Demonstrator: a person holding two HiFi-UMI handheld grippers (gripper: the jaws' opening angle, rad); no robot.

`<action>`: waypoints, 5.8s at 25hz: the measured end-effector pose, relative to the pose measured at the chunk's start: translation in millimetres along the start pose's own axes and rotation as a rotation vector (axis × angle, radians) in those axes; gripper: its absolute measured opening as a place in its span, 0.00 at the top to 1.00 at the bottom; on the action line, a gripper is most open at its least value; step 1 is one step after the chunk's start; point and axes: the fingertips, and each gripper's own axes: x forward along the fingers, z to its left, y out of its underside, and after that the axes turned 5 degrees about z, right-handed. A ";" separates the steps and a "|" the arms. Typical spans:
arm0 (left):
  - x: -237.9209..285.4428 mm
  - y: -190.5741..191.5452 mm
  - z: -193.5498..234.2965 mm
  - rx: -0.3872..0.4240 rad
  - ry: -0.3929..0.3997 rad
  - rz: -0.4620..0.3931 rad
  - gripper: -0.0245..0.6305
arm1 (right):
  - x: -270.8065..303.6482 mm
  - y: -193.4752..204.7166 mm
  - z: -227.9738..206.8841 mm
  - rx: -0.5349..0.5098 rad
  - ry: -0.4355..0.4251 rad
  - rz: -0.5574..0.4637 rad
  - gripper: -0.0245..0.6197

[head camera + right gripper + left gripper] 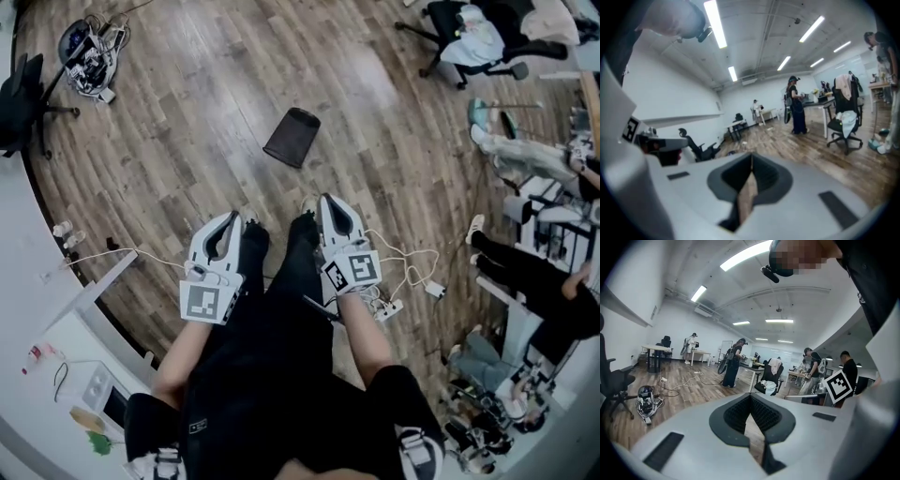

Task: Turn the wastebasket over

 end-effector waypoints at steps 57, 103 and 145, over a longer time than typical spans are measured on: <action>170.0 243.6 108.3 -0.205 -0.280 0.059 0.91 | 299.2 537.6 -258.7 -0.410 0.046 0.874 0.80; 163.3 275.1 124.7 -0.342 -0.324 0.078 0.91 | 331.8 534.7 -295.4 -0.318 0.037 1.060 0.88; 250.1 686.1 167.3 -0.824 -0.288 0.684 0.61 | 308.7 521.4 -230.1 0.075 -0.213 1.098 0.90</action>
